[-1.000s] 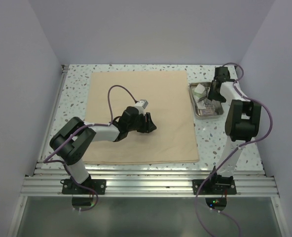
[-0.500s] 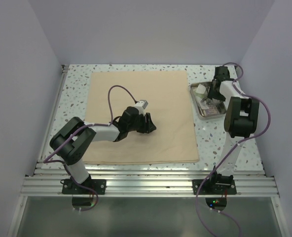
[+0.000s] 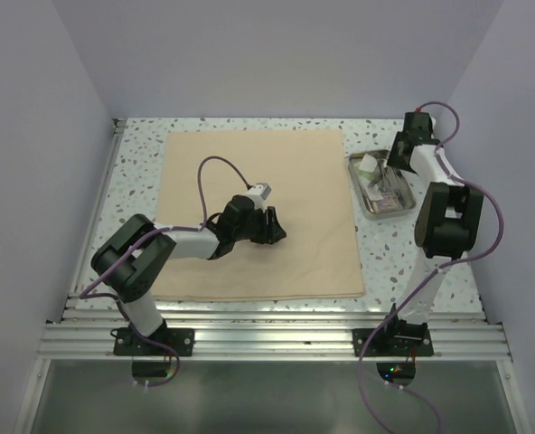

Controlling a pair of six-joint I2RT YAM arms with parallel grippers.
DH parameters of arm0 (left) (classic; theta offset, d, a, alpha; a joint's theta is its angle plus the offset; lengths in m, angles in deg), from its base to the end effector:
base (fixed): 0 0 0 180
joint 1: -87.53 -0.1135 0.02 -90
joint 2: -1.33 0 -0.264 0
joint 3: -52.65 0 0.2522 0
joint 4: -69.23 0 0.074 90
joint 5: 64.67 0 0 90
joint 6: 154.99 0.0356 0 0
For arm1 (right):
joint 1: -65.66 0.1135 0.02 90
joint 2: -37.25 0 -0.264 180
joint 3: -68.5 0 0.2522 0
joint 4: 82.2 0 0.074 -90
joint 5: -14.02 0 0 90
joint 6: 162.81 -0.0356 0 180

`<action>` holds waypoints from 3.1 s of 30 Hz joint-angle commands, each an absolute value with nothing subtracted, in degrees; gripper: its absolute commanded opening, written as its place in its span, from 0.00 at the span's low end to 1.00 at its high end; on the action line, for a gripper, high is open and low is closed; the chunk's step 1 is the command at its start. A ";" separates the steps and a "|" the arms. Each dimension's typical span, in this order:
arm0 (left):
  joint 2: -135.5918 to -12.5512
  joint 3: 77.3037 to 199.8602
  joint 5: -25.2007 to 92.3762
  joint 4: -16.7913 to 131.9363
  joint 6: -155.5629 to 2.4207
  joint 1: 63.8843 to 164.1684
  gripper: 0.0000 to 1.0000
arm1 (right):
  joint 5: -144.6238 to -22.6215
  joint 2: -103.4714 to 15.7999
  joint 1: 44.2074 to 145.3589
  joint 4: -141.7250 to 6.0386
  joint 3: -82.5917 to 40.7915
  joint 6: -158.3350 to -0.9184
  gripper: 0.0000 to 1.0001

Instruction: Prepare the surgical pack

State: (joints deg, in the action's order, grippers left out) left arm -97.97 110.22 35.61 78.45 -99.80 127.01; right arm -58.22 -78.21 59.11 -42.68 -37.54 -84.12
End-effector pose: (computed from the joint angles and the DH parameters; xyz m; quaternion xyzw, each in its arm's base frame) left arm 0.2606 -0.2229 0.1476 0.0786 0.8708 -0.3518 0.3344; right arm 0.4490 -0.0625 0.2292 0.1971 0.9056 -0.1300 0.3522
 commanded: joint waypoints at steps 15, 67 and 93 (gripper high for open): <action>-97.98 111.50 35.70 79.11 -98.21 126.73 0.52 | -58.84 -85.36 57.31 -42.77 -40.72 -84.06 0.45; -96.84 111.15 35.08 78.58 -97.77 126.73 0.52 | -67.89 -86.42 55.37 -43.83 -36.59 -86.44 0.29; -96.05 111.06 34.55 78.23 -97.51 126.73 0.52 | -80.98 -69.37 55.46 -45.67 -25.60 -88.63 0.00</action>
